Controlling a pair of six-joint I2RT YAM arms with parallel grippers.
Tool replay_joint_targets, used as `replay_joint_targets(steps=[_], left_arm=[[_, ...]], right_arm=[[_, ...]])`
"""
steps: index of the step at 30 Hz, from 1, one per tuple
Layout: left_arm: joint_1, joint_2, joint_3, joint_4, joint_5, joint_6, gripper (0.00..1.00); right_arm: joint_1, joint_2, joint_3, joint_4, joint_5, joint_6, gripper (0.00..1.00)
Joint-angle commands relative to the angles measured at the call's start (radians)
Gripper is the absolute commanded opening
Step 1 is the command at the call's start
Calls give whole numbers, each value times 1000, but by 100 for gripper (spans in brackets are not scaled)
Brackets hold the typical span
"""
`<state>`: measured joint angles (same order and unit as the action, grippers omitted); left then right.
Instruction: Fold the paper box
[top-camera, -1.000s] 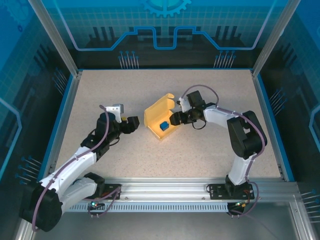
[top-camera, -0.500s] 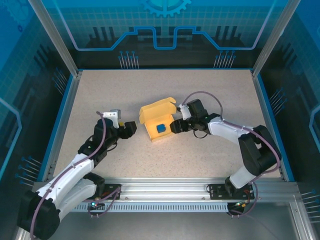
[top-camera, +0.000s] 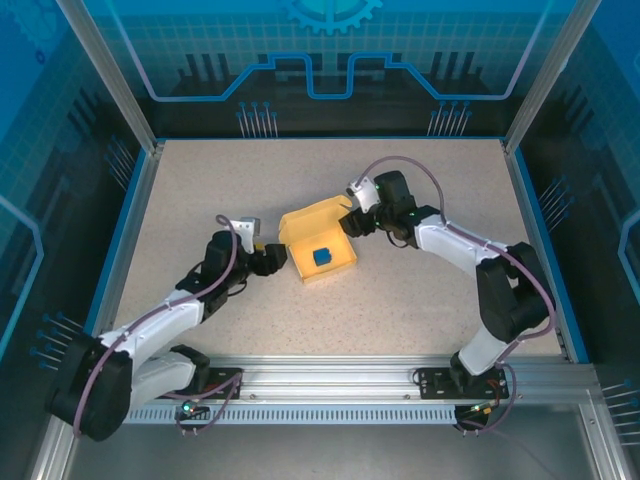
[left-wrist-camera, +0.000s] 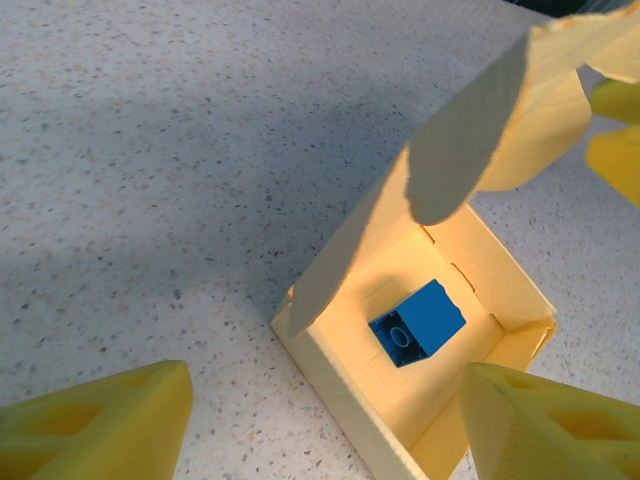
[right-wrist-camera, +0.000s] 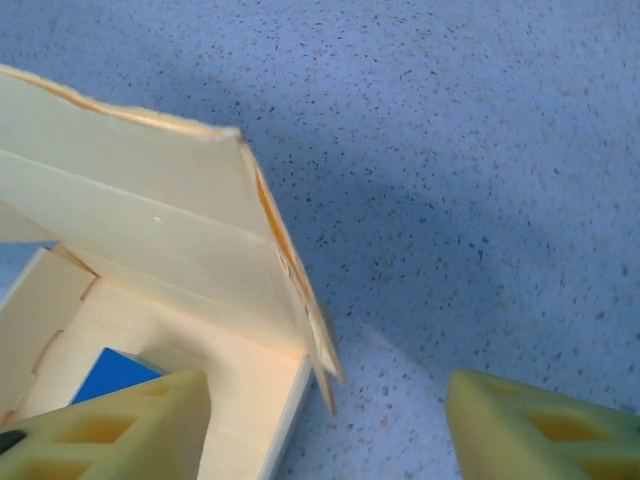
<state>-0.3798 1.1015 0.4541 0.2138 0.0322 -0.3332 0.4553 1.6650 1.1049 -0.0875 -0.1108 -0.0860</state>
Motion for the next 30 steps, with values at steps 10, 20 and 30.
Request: replay_joint_targets(steps=[10,20,30], left_arm=[[-33,155,152,32,-33,131,52],[-34,217,189,24,-58,148,31],[-35,237,187,27,-80,146,16]], right_arm=[[17,100,135,-89,19,-119,42],[20,119,159,-118,32,-130,22],[29,116,154,-126,53,-113,8]])
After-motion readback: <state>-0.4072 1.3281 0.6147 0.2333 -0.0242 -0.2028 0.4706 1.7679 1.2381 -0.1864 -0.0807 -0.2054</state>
